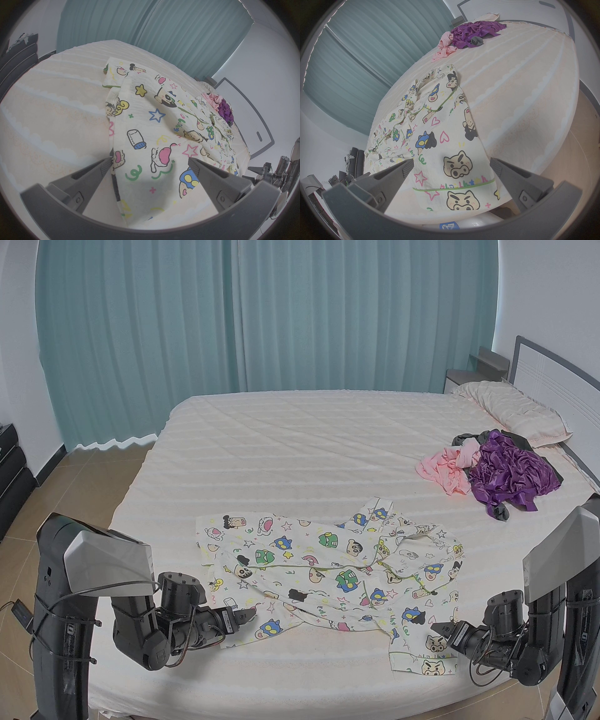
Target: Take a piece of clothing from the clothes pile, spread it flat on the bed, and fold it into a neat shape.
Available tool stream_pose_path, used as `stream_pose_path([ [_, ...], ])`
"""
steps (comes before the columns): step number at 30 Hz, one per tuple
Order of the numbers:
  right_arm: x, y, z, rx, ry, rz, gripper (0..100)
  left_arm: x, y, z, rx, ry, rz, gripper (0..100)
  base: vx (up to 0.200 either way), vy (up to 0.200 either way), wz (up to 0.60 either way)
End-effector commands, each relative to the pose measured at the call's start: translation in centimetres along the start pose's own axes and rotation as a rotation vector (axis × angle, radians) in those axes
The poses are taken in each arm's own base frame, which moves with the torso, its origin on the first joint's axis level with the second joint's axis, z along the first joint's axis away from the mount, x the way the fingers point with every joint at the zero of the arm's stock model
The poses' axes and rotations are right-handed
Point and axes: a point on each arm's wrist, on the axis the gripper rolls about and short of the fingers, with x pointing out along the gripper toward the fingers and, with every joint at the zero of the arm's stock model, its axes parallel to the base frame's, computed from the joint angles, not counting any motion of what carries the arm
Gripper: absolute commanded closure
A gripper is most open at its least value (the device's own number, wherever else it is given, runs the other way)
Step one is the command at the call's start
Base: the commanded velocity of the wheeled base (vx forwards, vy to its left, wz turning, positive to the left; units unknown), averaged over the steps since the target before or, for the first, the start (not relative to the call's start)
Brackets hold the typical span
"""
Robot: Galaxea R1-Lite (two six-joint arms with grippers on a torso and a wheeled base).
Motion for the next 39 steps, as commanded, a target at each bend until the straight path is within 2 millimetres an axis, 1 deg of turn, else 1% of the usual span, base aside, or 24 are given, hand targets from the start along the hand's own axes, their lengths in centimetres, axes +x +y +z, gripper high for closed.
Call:
stream_pose_path([
  [1,-0.3,-0.1,-0.1,-0.001,0.002,-0.002,0,0.4,-0.1,0.1,0.001,-0.005,-0.008,0,0.0,0.0,0.0],
  [4,-0.3,-0.1,-0.1,-0.001,0.002,-0.002,0,0.8,-0.4,0.5,0.004,-0.022,-0.021,0,0.0,0.0,0.0],
  [9,-0.3,-0.1,-0.1,-0.001,0.002,-0.002,0,0.9,-0.4,0.4,0.006,-0.017,-0.019,0,0.0,0.0,0.0],
  [16,-0.3,-0.2,-0.1,0.0,0.001,-0.003,0,1.2,-0.6,0.7,0.007,-0.029,-0.026,0,0.0,0.0,0.0],
  [19,-0.3,-0.2,-0.1,0.002,0.001,-0.003,0,1.1,-0.8,0.9,0.0,-0.038,-0.035,0,0.0,0.0,0.0],
  [25,-0.3,-0.2,-0.1,0.0,-0.001,-0.003,0,1.0,-1.3,0.6,-0.01,-0.023,-0.06,0,0.0,0.0,0.0],
  [30,-0.3,-0.2,-0.1,0.001,0.0,-0.005,0,0.6,-1.8,1.0,-0.06,0.006,-0.137,0,0.0,0.0,0.0],
  [39,-0.3,-0.2,0.0,0.004,-0.002,-0.004,0,0.8,-1.2,0.7,-0.033,0.018,-0.087,0,0.0,0.0,0.0],
])
